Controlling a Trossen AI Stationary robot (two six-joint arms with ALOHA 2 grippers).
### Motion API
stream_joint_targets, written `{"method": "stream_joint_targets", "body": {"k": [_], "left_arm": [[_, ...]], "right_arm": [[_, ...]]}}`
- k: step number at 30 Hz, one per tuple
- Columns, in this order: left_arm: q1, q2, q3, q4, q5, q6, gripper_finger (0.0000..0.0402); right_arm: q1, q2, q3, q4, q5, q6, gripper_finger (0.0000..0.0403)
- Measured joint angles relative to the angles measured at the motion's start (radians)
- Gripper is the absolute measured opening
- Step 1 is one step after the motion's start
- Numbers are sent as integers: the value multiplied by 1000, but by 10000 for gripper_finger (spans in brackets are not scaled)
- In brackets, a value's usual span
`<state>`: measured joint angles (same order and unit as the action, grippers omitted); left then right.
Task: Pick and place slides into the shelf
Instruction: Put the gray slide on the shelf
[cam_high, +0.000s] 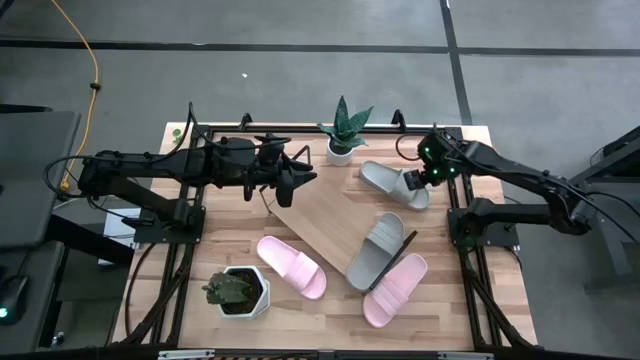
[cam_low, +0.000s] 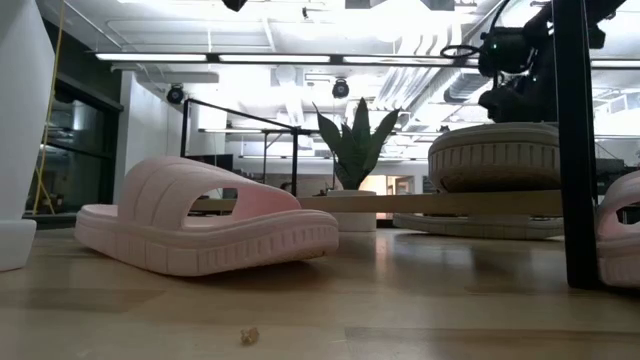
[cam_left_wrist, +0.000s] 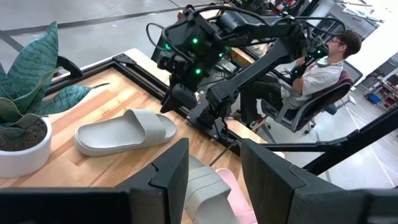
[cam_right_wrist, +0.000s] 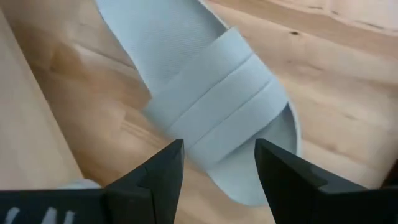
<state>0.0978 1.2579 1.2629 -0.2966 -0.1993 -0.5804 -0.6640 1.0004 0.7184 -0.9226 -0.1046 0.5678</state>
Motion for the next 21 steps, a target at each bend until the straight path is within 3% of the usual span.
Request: {"method": "stream_joint_targets", "body": {"k": [5,9,18,21], "left_arm": [[0,0,0,-1,0,11,136],[0,0,0,-2,2,11,136],[0,0,0,-18,8,12,136],[0,0,0,-25,8,20,136]], "right_arm": [[1,0,-46,22,-100,37,188],[0,-19,-97,27,-90,41,188],[0,-213,-178,101,-54,177,188],[-16,-270,-243,187,-103,226,188]]}}
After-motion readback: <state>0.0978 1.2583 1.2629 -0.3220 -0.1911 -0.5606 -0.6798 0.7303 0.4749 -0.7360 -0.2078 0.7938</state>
